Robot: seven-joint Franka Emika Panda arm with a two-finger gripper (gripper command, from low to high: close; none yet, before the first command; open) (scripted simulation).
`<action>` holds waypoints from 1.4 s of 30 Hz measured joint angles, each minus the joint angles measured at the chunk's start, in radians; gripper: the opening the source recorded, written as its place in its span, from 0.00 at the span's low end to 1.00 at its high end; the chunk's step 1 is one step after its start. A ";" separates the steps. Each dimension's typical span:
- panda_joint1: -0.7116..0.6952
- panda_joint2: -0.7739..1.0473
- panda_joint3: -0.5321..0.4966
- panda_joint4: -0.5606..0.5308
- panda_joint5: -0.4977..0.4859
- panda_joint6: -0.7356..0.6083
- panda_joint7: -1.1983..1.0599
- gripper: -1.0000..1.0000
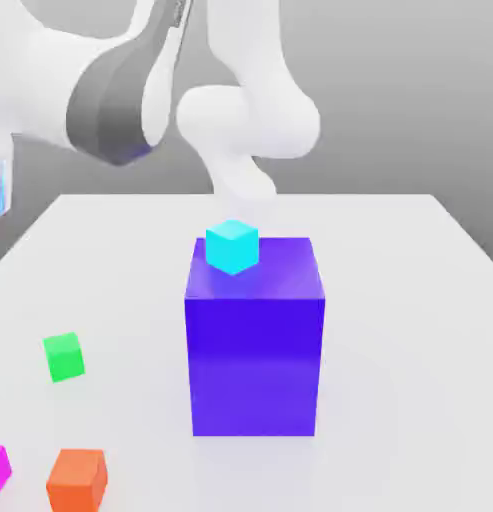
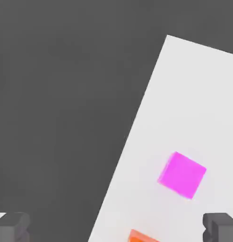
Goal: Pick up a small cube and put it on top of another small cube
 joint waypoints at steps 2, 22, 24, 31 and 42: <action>-0.017 0.067 -0.013 0.005 0.036 0.022 0.039 0.50; -0.100 0.312 -0.019 0.033 0.198 0.127 0.120 0.00; -0.102 0.245 -0.027 -0.005 0.199 0.095 0.130 0.00; -0.127 0.026 -0.088 -0.243 0.210 0.102 0.224 0.00; -0.238 -0.241 -0.154 -0.588 0.139 0.195 0.428 0.00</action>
